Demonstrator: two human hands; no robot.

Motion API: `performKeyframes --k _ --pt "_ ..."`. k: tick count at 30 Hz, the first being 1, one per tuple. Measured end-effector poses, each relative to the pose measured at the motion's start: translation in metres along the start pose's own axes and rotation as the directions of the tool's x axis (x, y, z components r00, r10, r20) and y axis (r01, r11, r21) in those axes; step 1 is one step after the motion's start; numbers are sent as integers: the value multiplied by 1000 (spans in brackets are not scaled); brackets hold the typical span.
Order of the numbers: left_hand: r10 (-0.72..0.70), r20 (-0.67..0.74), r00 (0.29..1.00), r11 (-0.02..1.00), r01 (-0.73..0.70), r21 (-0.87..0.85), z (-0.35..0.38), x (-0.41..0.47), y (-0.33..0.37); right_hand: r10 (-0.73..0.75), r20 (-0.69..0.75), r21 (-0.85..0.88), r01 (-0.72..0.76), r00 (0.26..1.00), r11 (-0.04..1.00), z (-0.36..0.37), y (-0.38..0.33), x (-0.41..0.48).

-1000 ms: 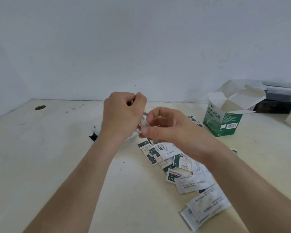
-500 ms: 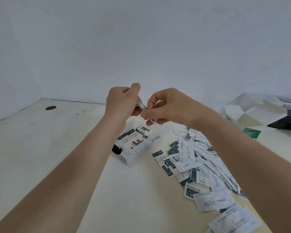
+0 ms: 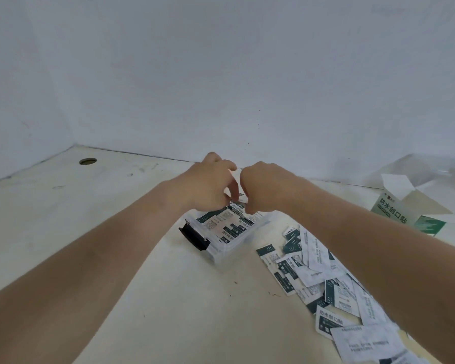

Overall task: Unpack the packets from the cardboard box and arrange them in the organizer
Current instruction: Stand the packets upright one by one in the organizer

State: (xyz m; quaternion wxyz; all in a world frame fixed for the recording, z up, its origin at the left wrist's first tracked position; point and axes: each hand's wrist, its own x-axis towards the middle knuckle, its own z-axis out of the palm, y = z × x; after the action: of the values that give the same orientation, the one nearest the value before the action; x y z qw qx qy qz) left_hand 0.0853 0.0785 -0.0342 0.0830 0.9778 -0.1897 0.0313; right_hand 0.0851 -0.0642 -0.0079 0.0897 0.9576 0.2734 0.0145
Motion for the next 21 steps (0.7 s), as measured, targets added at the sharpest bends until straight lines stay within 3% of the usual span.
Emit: performKeyframes --k 12,16,21 --pt "-58 163 985 996 45 82 11 15 -5 -5 78 -146 17 997 989 19 -10 15" --pt "-70 135 988 994 58 94 18 14 -7 -21 94 -214 41 995 976 20 -12 16" --pt "-48 143 989 973 14 231 20 14 -6 79 200 -139 -52 977 989 11 -10 16"
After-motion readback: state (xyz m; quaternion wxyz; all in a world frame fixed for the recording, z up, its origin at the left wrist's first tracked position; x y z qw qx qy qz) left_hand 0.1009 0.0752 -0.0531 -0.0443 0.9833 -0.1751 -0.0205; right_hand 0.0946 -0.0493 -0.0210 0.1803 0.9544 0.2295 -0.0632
